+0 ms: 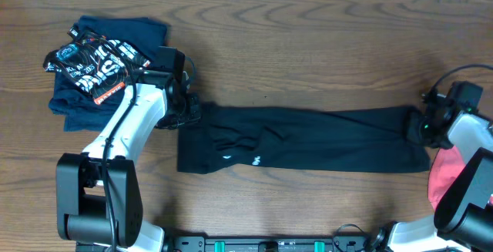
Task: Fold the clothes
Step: 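Release the left end and grasp the strip's right end with the right gripper, then fold the strip's right end leftward over itself with the right gripper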
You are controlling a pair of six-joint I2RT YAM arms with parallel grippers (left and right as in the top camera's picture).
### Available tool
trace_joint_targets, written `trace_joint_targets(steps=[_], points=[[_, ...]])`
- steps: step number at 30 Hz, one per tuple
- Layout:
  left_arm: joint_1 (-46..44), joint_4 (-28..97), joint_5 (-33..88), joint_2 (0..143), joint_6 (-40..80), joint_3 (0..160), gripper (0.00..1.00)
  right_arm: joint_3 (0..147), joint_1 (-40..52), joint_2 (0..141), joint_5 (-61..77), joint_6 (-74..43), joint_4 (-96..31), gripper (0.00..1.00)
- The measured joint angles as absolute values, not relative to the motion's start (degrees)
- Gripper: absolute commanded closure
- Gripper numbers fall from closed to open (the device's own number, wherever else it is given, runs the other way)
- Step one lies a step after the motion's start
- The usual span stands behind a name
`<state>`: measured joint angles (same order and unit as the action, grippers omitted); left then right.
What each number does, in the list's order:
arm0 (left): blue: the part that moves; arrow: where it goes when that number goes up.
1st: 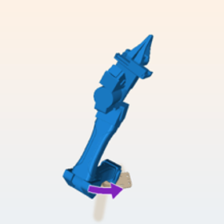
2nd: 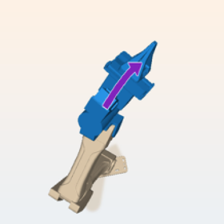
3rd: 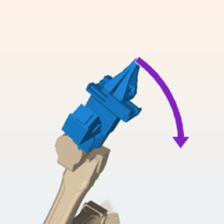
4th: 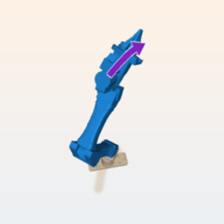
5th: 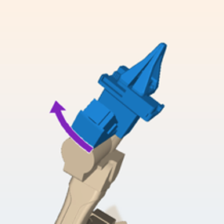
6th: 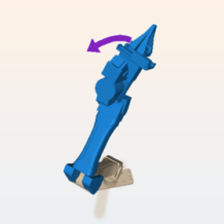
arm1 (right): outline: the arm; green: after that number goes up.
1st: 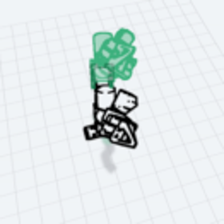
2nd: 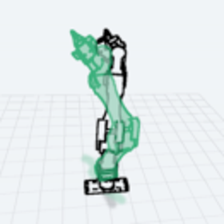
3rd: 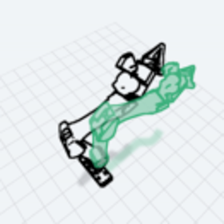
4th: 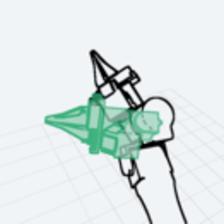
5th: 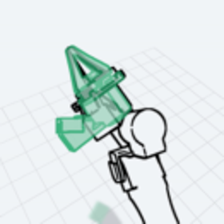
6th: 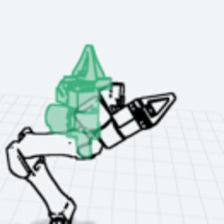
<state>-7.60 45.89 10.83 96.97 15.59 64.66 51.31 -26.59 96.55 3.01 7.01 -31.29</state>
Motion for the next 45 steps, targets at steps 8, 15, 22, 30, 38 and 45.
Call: trace_joint_targets(steps=[8,15,22,30,38,45], points=[[-7.6,46.1,11.3,96.8,15.6,64.7,0.66,66.7,-26.7,96.9,-4.6,5.7,-45.4,0.99],[-7.6,46.3,11.4,96.8,15.6,64.7,0.66,71.6,-20.8,96.9,-6.3,5.0,-55.8,0.95],[-7.6,46.3,11.5,96.8,15.6,64.7,0.66,71.6,-9.9,96.9,-6.4,1.1,-60.6,0.94],[-7.6,46.3,11.4,96.8,15.6,64.6,0.66,71.6,1.0,96.9,-4.5,-3.9,-60.9,0.93],[-7.6,46.5,11.5,96.8,15.6,64.7,0.66,71.5,7.0,96.9,-4.0,-8.3,-60.9,0.92],[-7.6,46.8,11.4,96.8,15.6,64.7,0.66,71.5,10.1,96.9,-4.0,-9.5,-60.5,0.89]])
